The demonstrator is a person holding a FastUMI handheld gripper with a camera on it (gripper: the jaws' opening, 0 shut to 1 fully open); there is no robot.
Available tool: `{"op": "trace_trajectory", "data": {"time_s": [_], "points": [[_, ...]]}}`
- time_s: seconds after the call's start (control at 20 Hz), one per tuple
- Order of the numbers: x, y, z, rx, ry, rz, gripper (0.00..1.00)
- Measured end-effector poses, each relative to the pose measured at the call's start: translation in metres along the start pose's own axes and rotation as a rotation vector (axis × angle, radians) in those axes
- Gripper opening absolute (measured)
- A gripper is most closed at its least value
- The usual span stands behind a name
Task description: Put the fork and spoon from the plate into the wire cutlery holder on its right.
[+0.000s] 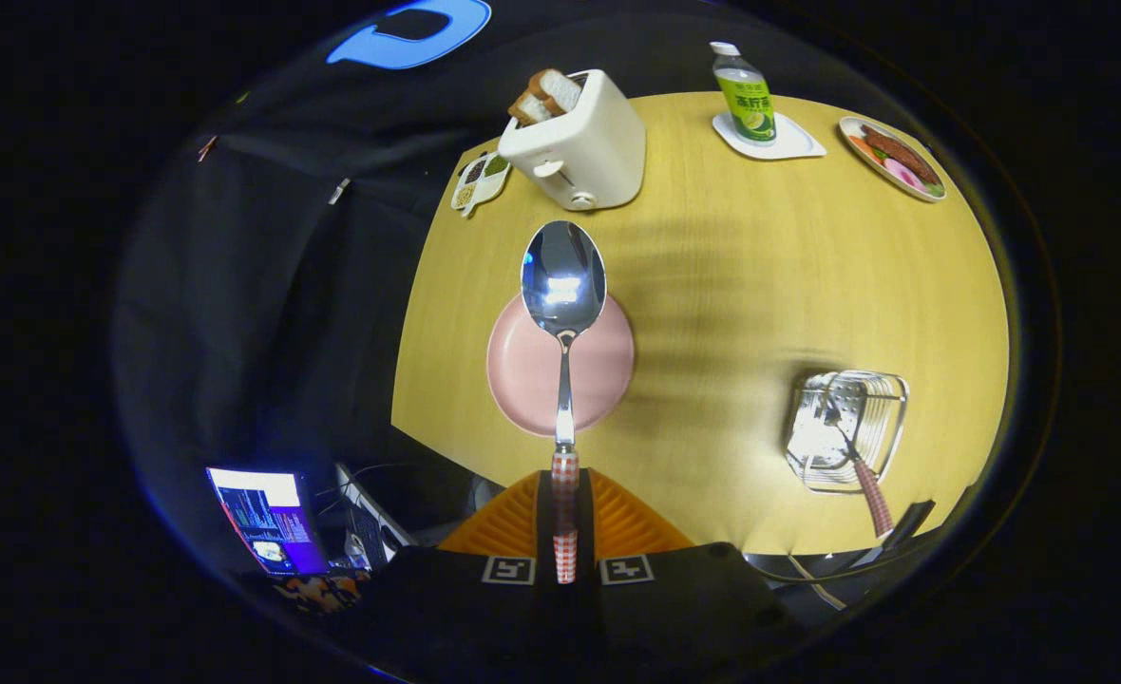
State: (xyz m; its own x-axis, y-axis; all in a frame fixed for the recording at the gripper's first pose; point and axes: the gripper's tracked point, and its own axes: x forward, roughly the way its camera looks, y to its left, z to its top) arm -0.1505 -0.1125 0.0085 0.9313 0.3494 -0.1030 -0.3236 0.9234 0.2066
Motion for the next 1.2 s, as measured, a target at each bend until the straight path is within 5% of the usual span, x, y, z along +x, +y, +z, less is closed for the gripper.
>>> {"op": "trace_trajectory", "data": {"time_s": [0.25, 0.5, 1.2], "points": [[-0.052, -0.068, -0.013, -0.013, 0.07, -0.122, 0.1], [-0.079, -0.115, -0.049, -0.089, 0.317, -0.249, 0.1], [-0.078, -0.166, -0.064, -0.109, 0.865, -0.437, 0.1]]}}
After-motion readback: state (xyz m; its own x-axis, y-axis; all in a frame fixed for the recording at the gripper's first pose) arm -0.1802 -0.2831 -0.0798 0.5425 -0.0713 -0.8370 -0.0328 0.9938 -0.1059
